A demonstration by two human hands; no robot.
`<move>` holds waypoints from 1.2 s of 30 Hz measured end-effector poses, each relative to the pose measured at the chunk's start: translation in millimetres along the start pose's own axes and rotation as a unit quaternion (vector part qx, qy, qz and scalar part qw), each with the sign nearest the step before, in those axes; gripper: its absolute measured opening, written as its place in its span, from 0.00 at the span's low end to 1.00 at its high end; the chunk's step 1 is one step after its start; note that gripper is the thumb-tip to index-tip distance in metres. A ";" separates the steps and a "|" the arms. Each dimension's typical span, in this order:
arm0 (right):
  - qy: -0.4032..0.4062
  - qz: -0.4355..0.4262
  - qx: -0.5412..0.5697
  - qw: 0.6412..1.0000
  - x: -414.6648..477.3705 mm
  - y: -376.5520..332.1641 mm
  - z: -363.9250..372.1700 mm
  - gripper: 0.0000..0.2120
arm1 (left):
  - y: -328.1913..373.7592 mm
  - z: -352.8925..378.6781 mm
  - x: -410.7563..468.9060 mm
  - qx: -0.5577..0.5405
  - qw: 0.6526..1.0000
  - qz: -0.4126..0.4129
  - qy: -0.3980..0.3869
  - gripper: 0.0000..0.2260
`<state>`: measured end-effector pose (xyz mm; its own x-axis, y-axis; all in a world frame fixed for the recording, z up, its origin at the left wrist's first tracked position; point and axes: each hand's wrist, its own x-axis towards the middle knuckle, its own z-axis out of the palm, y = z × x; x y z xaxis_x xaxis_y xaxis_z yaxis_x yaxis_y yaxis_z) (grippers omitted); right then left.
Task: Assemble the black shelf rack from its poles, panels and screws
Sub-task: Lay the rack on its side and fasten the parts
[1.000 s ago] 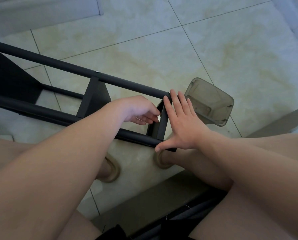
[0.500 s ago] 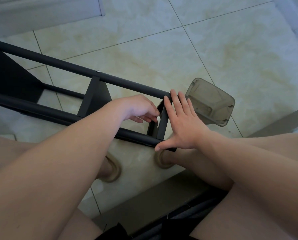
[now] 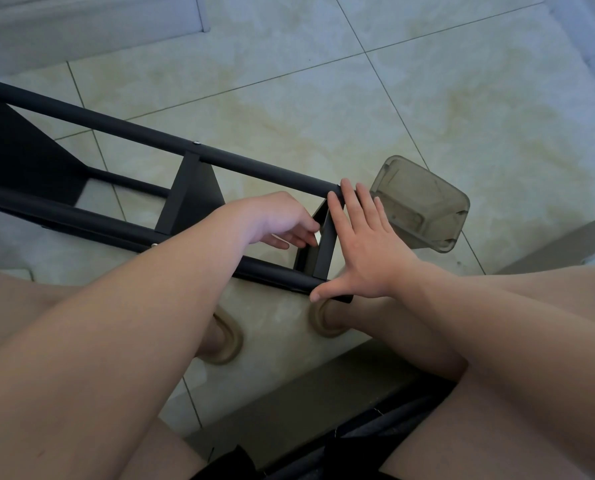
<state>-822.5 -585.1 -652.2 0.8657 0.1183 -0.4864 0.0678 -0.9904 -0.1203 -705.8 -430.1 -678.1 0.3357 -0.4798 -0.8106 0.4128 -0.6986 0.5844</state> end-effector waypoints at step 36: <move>-0.002 -0.004 -0.003 1.000 1.1 0.3 -1.1 0.74 | -3.8 5.1 -5.4 -0.005 1.000 -0.012 -0.014 0.07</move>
<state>-821.0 -585.3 -651.8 0.8632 0.1265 -0.4887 0.0781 -0.9899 -0.1184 -713.5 -427.5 -676.2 0.3008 -0.4779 -0.8253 0.4292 -0.7049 0.5646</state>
